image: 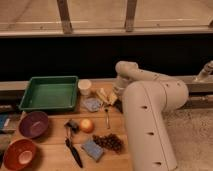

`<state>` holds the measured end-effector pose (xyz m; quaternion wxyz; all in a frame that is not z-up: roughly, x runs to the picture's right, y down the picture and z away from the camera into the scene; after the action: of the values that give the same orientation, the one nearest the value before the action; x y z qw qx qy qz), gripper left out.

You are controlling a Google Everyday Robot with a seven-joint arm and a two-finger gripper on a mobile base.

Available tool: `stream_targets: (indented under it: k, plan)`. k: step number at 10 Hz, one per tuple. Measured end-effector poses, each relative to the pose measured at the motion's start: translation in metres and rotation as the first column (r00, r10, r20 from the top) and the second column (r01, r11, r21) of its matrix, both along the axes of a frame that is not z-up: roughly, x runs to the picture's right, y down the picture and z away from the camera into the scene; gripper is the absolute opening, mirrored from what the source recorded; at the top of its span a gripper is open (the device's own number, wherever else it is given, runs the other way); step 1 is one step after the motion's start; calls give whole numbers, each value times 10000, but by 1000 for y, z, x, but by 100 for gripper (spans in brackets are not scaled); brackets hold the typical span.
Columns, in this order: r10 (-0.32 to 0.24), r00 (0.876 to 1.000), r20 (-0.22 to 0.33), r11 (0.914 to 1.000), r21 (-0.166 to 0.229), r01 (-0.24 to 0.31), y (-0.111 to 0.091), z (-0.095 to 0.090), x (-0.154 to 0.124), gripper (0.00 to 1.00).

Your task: Wipe table surface with eraser

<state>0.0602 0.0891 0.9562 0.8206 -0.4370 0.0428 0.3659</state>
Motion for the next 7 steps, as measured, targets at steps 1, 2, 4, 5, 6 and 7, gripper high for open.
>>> stream_targets:
  k: [1,2,4,5,6,7]
  plan:
    - [-226,9997,119,9997,-17,226,4,-5,-7,0]
    - [-360,9993,118,9993,-54,361,6,-8,-9,0]
    - [-405,9987,-300,9990,-214,398,12,-15,11,0]
    - [-356,9976,-600,9990,-302,338,16,-18,27,0]
    - [-293,9956,-886,9989,-379,260,17,-18,42,0]
    - [-196,9914,-1297,9987,-499,133,19,-16,63,0]
